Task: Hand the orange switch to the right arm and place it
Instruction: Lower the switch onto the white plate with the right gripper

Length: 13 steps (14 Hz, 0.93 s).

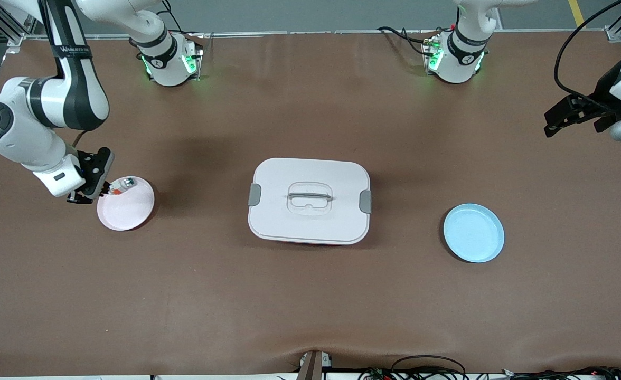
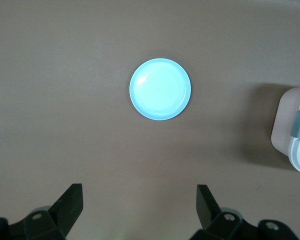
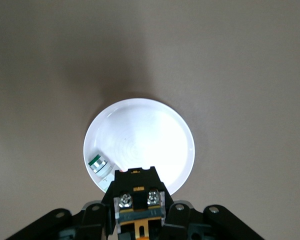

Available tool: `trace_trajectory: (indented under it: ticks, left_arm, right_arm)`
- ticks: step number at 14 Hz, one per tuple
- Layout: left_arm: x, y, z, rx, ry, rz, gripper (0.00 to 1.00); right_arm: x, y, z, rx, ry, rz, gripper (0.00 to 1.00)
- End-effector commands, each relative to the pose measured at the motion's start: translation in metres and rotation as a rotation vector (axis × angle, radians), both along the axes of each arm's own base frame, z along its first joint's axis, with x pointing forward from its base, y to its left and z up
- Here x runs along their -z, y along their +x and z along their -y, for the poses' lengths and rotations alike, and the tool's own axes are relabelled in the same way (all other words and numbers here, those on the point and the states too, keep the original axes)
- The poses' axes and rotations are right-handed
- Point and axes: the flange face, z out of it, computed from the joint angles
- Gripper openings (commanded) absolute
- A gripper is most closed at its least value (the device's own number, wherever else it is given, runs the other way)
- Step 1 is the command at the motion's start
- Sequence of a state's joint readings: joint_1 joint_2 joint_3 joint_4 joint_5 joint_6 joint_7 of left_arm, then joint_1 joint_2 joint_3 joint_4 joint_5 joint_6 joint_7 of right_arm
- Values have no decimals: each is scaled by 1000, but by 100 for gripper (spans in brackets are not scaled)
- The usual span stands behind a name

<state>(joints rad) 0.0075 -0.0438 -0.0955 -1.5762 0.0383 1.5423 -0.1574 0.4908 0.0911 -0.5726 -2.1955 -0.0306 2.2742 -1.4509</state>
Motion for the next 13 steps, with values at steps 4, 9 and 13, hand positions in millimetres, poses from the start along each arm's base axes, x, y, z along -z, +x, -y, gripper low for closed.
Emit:
trace_trajectory:
  ticks: [4,9,13]
  left_arm:
    - [8,0,0,20,1,-18,100]
    - [12,4,4,25,2,-11,100]
    - [12,4,5,27,0,-12,100]
  right_arm:
    - [51,-9,12,-47,-42,-26,0]
    - [84,-9,12,-26,-52,-18,0]
    - [108,-8,5,-6,-47,-18,0]
